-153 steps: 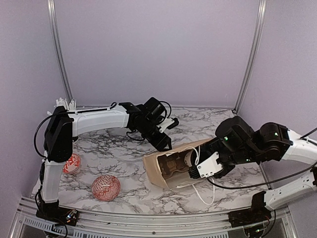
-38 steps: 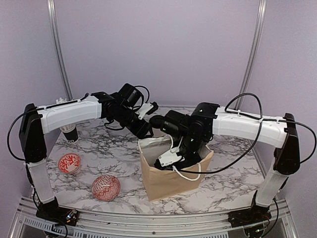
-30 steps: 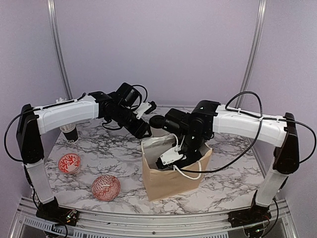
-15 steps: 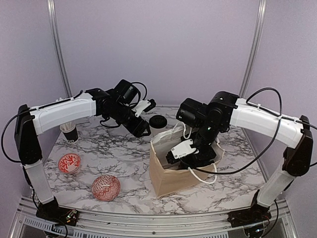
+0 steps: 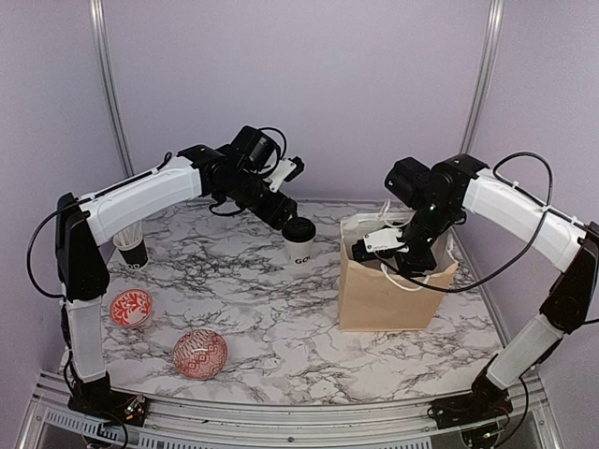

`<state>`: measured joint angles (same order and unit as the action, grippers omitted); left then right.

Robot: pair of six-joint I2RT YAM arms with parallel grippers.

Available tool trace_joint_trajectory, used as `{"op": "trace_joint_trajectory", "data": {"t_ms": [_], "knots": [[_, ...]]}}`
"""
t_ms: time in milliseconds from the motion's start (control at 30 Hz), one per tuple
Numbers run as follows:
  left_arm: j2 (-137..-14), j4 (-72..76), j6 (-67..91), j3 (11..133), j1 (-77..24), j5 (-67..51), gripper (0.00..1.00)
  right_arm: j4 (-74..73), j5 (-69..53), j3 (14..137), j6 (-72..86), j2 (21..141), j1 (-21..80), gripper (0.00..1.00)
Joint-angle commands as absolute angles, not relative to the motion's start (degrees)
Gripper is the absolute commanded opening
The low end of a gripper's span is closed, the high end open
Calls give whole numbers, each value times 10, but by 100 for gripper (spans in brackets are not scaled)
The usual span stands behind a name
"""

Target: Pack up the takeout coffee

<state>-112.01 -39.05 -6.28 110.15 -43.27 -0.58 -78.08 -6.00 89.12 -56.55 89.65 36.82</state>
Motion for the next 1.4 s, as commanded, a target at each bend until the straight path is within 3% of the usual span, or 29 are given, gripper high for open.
{"op": "trace_joint_trajectory", "data": {"t_ms": [0, 433, 1033, 1367], "knots": [[-1200, -418, -54, 1190, -423, 9, 79, -786, -138, 912, -590, 874, 357, 98], [-1356, -415, -37, 1346, -410, 23, 84, -786, -157, 925, -601, 850, 341, 97], [-1400, -384, -33, 1347, -409, -23, 82, -787, -140, 918, -597, 829, 341, 96], [-1379, -382, -41, 1330, -409, -27, 72, -787, -118, 975, -602, 823, 341, 96]]}}
